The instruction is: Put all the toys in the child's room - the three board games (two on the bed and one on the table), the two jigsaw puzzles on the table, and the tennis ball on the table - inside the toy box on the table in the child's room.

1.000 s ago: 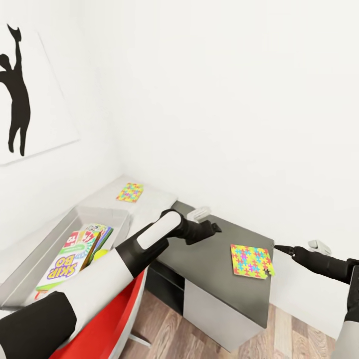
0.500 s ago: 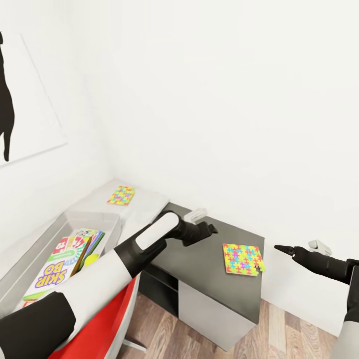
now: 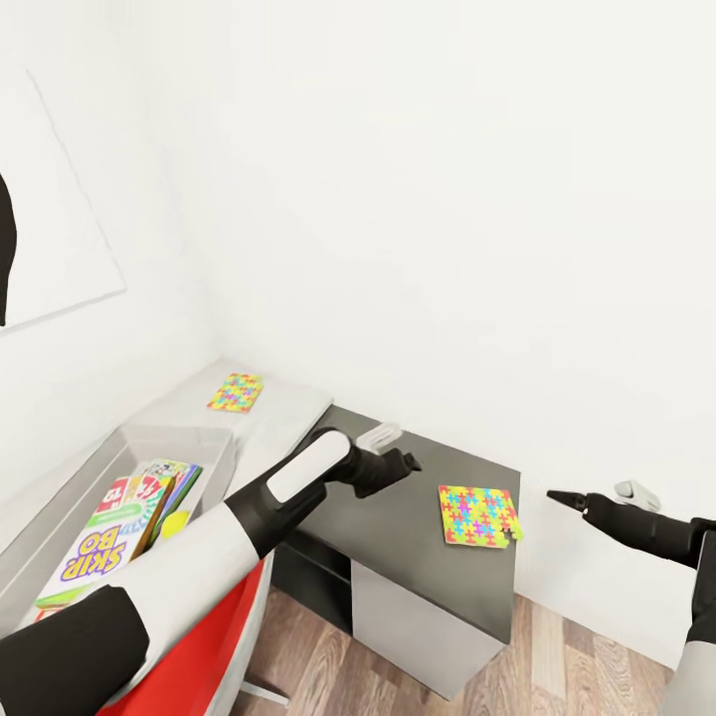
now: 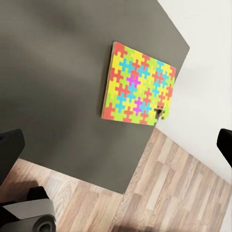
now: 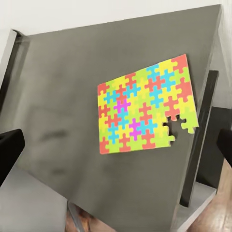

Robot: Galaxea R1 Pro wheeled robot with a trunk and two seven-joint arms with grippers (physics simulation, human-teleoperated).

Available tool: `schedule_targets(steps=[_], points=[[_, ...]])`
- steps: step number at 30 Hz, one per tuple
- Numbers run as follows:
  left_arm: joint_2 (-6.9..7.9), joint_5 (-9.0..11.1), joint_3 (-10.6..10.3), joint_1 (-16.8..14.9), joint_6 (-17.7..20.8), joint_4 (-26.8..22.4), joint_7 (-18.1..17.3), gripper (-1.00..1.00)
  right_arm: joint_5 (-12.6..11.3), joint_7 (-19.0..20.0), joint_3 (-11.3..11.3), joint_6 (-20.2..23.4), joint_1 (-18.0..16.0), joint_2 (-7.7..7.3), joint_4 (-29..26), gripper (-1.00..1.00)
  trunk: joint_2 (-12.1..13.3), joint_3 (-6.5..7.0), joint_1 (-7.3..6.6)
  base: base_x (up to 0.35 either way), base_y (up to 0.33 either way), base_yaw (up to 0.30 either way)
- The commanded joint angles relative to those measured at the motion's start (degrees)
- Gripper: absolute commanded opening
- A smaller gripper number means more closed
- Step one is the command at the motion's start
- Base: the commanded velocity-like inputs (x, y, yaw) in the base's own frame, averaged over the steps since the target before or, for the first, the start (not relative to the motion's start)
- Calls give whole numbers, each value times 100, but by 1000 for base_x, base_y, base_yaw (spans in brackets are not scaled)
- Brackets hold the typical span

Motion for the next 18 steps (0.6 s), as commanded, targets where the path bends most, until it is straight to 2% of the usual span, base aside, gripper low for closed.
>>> schedule_targets(steps=[1, 2, 4, 11, 18], points=[[9, 33, -5, 1, -12, -1, 37, 100, 60, 55, -9, 38, -8, -9, 38, 100, -13, -12, 4, 0, 0, -9], [30, 34, -5, 28, -46, 7, 38, 100, 71, 47, -2, 38, -15, -71, 535, 100, -13, -12, 4, 9, -7, -3], [32, 31, -12, 32, -51, 9, 38, 100, 69, 45, 5, 38, -18, -88, 716, 100, -13, -12, 4, 46, -35, -2], [29, 25, -48, 37, -57, 11, 38, 100, 85, 37, -4, -44, -28, -110, 998, 100, -13, -11, 4, 130, -102, -1], [32, 25, -49, 38, -58, 14, 38, 100, 38, 46, -16, -107, -28, -115, 1079, 100, -13, -11, 4, 58, -46, 0]])
